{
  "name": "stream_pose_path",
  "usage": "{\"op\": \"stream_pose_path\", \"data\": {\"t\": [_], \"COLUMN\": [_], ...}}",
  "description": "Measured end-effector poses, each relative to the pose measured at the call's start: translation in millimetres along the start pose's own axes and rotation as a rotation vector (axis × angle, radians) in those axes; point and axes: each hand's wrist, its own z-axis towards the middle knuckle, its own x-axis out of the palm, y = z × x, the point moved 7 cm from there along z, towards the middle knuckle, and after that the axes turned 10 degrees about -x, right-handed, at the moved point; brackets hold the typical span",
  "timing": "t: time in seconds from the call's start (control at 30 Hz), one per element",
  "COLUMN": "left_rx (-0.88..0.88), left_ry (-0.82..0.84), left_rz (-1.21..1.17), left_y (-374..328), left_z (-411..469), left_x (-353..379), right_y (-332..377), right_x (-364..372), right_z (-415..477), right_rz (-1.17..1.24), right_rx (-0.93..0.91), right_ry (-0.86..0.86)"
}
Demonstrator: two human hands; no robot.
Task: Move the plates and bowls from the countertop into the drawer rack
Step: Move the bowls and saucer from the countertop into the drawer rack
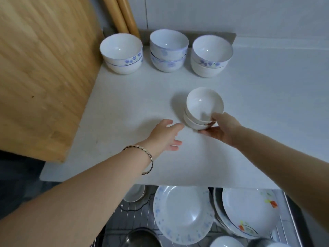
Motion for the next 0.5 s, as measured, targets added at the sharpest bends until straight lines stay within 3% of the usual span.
{"op": "stream_pose_path", "data": {"t": [0.17, 0.33, 0.5], "left_rx": [-0.039, -0.040, -0.134], "left_ry": [0.140, 0.134, 0.117], "left_rz": [0.014, -0.015, 0.005], "left_y": [33.8, 103.8, 201.6], "left_z": [-41.3, -96.0, -124.0], "left_x": [27.8, 56.2, 82.9], "right_y": [-40.5, -68.0, -138.7], "right_x": [-24.7, -65.6, -100.8], "right_z": [-79.1, -161.1, -210.1], "right_rz": [-0.157, -0.339, -0.536], "right_rx": [0.073, 0.044, 0.128], "right_ry": [0.175, 0.255, 0.367]}}
